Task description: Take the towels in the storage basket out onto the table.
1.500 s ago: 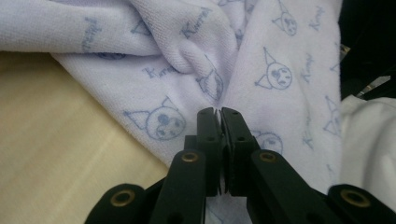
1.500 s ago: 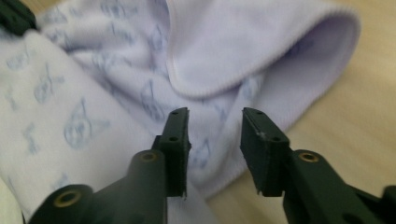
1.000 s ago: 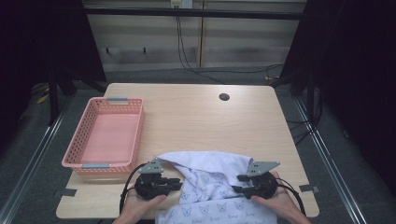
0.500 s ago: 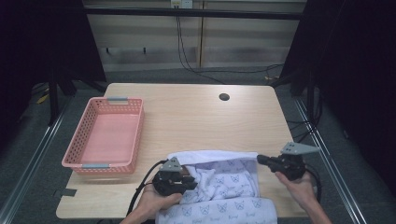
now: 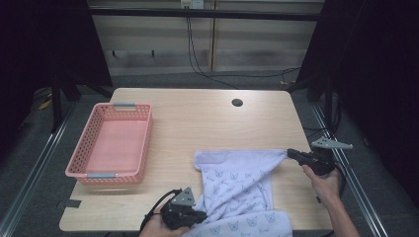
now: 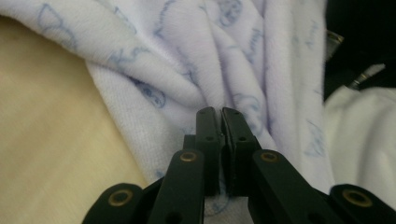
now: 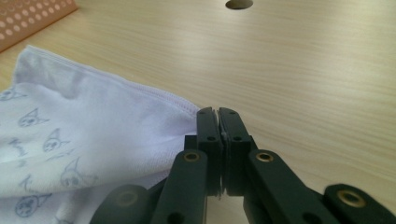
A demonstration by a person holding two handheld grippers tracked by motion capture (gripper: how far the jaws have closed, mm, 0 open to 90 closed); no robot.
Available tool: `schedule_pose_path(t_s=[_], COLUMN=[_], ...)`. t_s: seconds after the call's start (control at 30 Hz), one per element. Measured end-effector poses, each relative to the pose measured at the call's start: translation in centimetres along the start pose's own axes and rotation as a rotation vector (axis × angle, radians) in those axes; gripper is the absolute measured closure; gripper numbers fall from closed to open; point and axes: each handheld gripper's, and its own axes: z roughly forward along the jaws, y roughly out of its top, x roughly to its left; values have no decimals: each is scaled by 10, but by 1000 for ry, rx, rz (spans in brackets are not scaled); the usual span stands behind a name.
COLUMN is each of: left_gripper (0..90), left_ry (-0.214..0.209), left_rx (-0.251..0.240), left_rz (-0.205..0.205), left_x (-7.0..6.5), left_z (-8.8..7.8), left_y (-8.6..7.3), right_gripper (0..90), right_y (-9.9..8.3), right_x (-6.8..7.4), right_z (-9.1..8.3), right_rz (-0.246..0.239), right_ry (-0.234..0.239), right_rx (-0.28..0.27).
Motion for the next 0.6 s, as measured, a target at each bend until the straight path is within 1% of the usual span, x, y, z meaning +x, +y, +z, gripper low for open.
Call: schedule_pose_path(t_s=[0.03,0.1,0.13,0.17,0.2,0.23,0.27,0.3,0.33,0.37,0.4,0.43,0.47,0.5,0.53,0.57,0.6], left_gripper=[858,829,810,769,747,743,738,737,738,742,747,743,735,735,726,710,685], left_ry=[9,9,29,45,55,85,134,145,166,182,227,238,243,262,272,279,289], left_rx=[5,-11,-51,-84,-129,-162,-185,-208,-239,-244,-259,-279,-290,-276,-281,-284,-274], left_rz=[0,-30,-46,-66,-92,-108,-124,-140,-176,-197,-211,-229,-256,-260,-264,-278,-295], left_x=[-3,3,8,14,23,32,44,52,66,74,85,92,100,106,111,114,117], left_z=[-3,-10,-13,-17,-22,-25,-28,-29,-30,-29,-28,-28,-27,-25,-23,-20,-17], left_y=[-3,-4,-1,2,6,12,18,22,27,30,34,35,36,39,40,41,41], right_gripper=[887,887,887,887,887,887,887,887,886,886,887,886,886,886,886,886,886], right_y=[-1,-1,-1,0,0,1,1,1,1,0,0,-1,-2,-3,-3,-3,-3], right_x=[2,6,8,10,11,13,13,14,14,14,14,14,14,14,14,14,13], right_z=[2,7,8,9,10,10,10,11,11,11,12,13,13,13,13,12,12], right_rz=[0,-20,-21,-25,-29,-30,-33,-34,-34,-31,-32,-30,-32,-32,-32,-32,-32], right_ry=[4,14,21,29,30,32,37,42,44,48,50,54,56,57,58,60,61], right_rx=[9,25,26,26,28,28,26,25,26,32,34,39,40,41,41,41,37])
